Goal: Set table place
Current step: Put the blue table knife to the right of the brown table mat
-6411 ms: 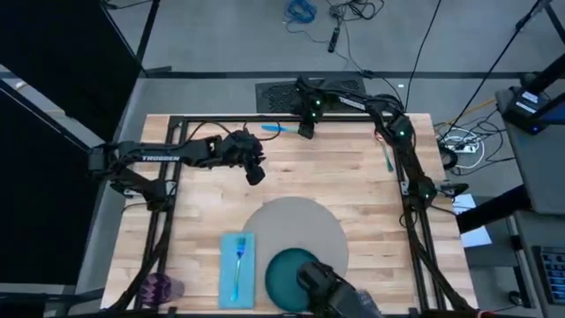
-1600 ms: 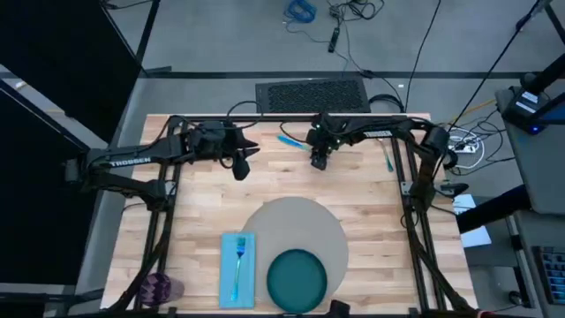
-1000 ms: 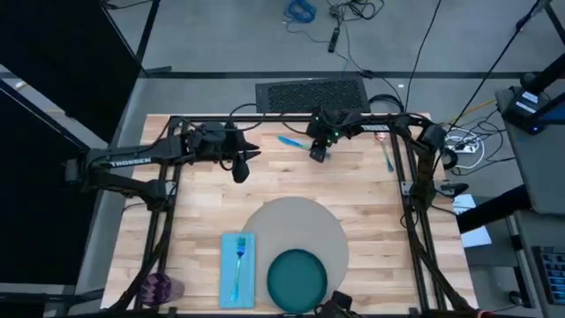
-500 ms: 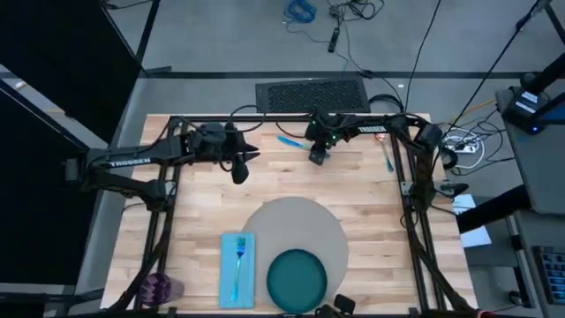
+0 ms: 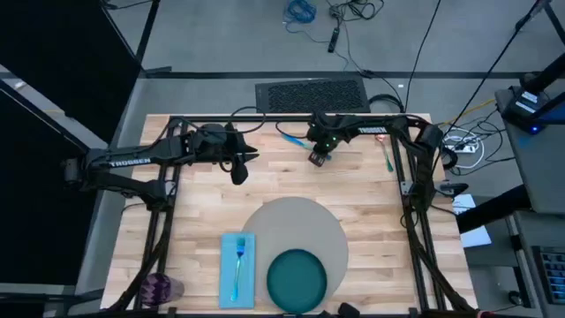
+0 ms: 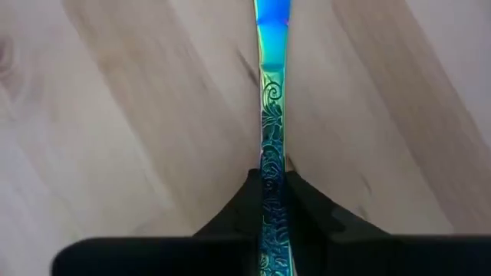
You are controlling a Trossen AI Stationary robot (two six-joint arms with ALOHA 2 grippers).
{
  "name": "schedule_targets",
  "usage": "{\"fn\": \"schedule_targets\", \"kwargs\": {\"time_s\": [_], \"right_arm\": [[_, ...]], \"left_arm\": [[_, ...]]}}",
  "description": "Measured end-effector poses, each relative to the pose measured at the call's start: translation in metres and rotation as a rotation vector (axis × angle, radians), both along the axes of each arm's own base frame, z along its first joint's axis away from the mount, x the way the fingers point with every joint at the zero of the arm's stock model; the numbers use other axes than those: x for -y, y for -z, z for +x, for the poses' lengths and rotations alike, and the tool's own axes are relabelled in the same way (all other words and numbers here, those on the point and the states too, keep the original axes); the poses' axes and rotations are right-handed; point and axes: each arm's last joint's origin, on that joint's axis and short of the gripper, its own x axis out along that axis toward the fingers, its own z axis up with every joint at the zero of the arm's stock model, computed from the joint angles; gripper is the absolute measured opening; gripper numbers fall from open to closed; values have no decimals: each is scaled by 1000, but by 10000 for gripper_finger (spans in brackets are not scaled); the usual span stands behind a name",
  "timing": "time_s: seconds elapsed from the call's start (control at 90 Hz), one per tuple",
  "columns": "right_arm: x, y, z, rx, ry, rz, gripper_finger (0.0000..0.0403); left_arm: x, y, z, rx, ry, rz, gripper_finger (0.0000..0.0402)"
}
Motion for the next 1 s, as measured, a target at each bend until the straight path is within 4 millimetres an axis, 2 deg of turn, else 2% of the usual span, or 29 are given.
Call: {"fn": "schedule_targets", "kwargs": {"time_s": [0.478, 0.778, 1.0], "right_arm": [[-18, 1, -5, -110, 121, 124, 22], [-47, 0, 3, -181, 141, 129, 21], [-75, -7, -15, -168, 190, 193, 20]], "left_arm": [[1, 3, -2, -38, 0, -11, 61], [1, 1, -4, -35, -3, -7, 61], [4, -9, -16, -2, 1, 14, 61]]}}
